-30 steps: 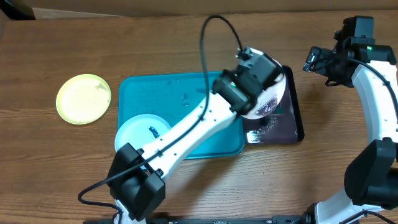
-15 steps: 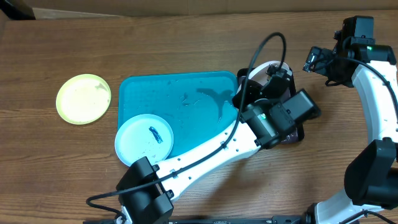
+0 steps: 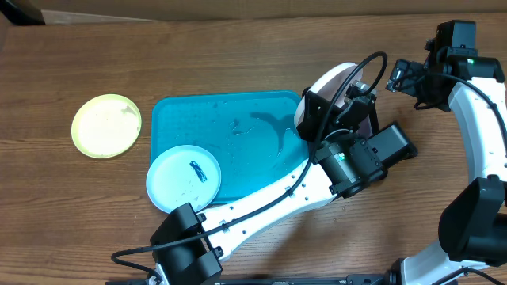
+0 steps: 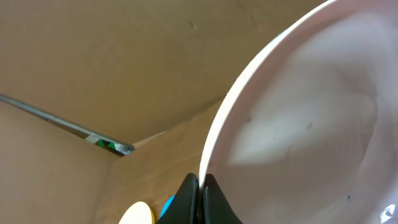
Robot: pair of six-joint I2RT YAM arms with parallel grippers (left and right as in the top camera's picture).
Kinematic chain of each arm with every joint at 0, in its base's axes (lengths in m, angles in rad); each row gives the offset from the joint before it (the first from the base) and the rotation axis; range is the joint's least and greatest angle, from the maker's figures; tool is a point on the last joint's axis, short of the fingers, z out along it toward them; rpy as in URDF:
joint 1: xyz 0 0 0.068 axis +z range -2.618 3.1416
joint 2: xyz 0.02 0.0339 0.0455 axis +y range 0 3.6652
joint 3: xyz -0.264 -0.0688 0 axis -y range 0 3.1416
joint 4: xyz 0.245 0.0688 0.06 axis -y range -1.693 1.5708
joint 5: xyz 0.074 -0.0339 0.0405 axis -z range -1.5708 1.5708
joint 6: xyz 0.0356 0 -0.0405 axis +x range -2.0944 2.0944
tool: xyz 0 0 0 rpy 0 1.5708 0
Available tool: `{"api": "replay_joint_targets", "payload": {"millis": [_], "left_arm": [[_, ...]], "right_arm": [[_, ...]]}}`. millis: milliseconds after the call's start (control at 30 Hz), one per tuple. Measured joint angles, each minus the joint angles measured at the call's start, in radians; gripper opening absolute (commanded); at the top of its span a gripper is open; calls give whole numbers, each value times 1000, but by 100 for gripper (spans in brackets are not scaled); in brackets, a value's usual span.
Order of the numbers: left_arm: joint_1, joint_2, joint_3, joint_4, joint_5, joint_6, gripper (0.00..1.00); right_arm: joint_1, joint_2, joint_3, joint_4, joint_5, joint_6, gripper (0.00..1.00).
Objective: Clean dirty plates on tray and stack at the side
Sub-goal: 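Tilt the white plate over the black tray to drain it, left gripper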
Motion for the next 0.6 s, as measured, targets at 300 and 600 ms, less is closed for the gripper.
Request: {"api": "replay_joint_targets", "payload": {"millis": [300, 600], "left_arm": [[0, 0, 0, 8, -6, 2, 4], [0, 0, 0, 12, -7, 2, 4]], "right_arm": [[0, 0, 0, 0, 0, 0, 100], [0, 0, 0, 0, 0, 0, 100]]}}
